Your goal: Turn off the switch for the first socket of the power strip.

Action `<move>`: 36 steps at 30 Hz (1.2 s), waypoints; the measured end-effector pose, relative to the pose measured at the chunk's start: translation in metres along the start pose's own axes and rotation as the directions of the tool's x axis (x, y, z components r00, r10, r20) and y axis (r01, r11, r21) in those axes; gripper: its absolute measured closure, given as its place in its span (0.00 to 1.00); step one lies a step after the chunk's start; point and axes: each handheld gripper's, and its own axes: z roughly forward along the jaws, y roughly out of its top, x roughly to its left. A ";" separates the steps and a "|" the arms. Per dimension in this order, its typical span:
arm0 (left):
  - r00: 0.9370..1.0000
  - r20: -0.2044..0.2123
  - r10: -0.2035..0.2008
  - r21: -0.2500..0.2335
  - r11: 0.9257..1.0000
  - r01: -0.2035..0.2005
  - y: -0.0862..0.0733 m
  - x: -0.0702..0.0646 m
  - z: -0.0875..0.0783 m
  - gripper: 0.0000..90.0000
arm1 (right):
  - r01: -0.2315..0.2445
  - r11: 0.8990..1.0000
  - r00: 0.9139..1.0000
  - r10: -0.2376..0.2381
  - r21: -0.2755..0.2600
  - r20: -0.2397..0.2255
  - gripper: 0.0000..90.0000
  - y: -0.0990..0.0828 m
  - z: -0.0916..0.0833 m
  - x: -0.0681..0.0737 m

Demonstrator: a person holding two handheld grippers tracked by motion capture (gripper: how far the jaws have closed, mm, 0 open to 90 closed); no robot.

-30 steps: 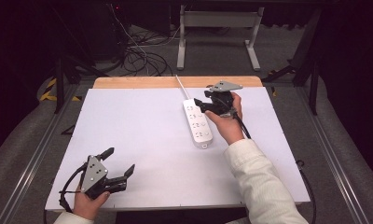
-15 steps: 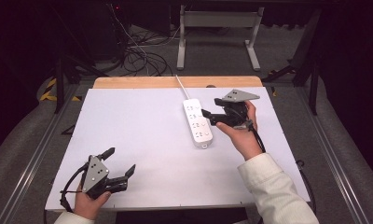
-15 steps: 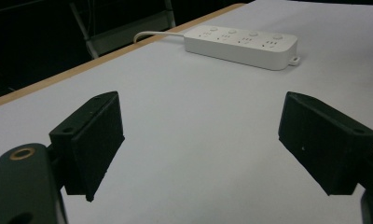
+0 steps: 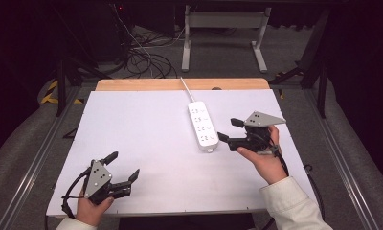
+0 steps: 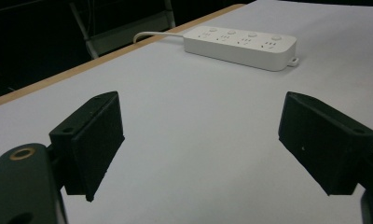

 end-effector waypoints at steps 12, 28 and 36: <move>1.000 0.001 0.002 0.002 1.000 -0.002 0.000 -0.001 -0.001 0.16 | -0.031 0.999 0.998 0.030 -0.013 -0.047 0.30 -0.043 -0.025 0.010; 1.000 0.016 0.011 0.003 1.000 -0.011 0.001 -0.001 -0.001 0.16 | -0.035 0.999 0.996 0.033 -0.026 -0.085 0.23 -0.096 -0.036 0.018; 1.000 0.021 -0.006 0.010 1.000 0.005 0.000 -0.001 -0.001 0.15 | -0.042 0.997 0.998 0.044 0.062 -0.039 0.15 -0.113 -0.031 0.020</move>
